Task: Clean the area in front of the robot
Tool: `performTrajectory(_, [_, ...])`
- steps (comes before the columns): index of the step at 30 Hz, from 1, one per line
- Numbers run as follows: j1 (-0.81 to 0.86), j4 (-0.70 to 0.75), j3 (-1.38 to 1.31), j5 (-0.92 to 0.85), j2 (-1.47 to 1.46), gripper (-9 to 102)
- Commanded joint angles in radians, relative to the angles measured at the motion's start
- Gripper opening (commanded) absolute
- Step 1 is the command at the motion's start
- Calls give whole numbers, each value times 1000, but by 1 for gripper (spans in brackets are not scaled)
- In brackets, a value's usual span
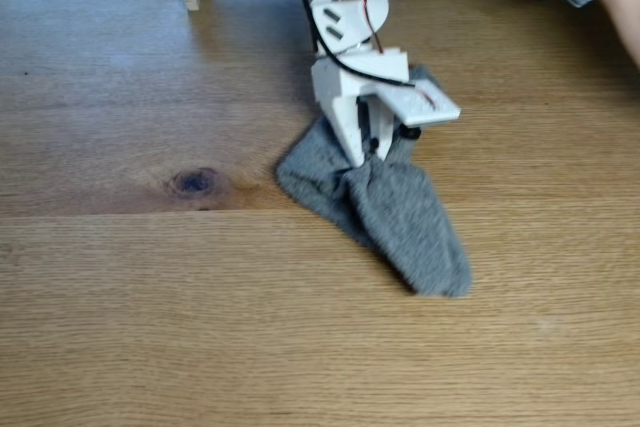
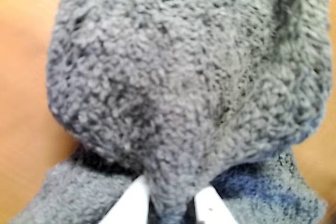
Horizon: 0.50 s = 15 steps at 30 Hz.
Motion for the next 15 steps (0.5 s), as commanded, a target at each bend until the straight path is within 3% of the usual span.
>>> performTrajectory(1, [190,147,-391,-101,-123,0])
performTrajectory(3, [244,198,-506,-156,-158,0])
performTrajectory(7, [337,534,-621,-152,-143,0])
performTrajectory(11, [336,966,-586,2,-9,0])
performTrajectory(15, [230,1249,-488,175,158,0])
